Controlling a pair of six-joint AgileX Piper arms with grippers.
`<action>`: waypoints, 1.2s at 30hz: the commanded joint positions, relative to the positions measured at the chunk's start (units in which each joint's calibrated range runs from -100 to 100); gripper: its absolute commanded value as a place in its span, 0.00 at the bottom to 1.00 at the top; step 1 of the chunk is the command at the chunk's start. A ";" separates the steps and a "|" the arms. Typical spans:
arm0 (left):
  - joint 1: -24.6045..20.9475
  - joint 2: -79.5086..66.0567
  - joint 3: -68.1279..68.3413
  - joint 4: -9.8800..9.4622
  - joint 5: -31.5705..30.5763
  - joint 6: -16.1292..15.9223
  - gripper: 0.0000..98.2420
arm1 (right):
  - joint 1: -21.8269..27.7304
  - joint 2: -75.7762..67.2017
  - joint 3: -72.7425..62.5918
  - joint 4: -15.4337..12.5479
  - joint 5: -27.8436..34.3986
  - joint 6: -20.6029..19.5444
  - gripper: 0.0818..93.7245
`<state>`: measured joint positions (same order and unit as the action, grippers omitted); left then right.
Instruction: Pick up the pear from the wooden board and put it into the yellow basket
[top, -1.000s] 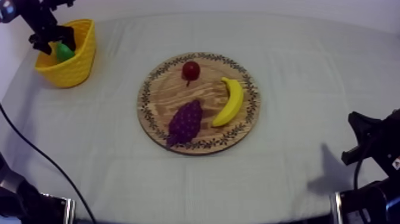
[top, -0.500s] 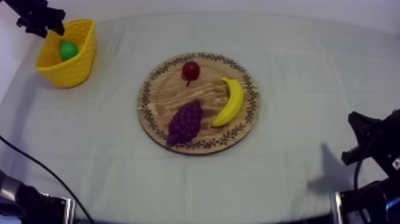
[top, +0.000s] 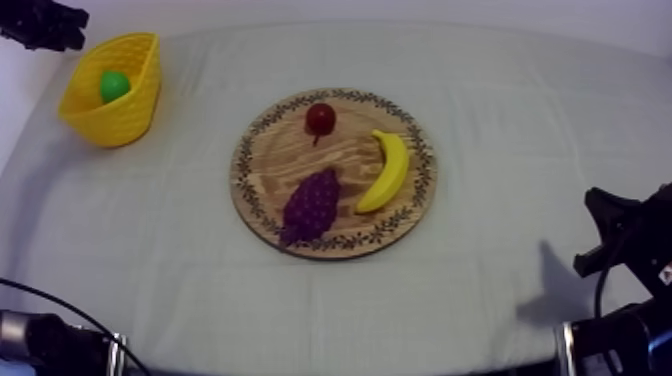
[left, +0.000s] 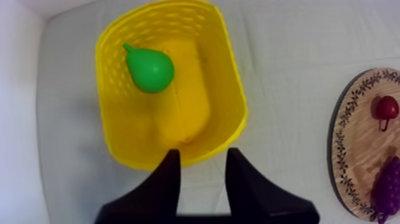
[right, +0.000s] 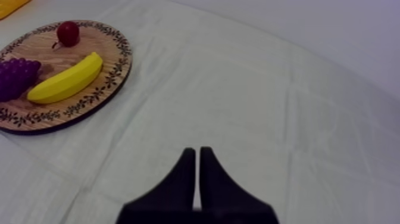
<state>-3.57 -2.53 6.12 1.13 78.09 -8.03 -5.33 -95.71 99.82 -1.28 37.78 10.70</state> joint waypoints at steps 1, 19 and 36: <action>0.10 -5.89 5.13 0.05 -2.20 -0.51 0.28 | -0.03 -0.04 -0.05 -0.01 0.04 0.02 0.00; 3.66 -40.86 40.61 0.90 -20.28 -2.73 0.09 | -0.03 -0.04 -0.05 -0.01 0.04 0.02 0.00; 4.06 -71.93 63.02 2.13 -22.84 -2.55 0.00 | -0.03 -0.04 -0.05 -0.01 0.04 0.02 0.00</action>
<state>0.45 -69.30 66.59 3.18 55.45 -10.61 -5.33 -95.71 99.82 -1.28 37.78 10.74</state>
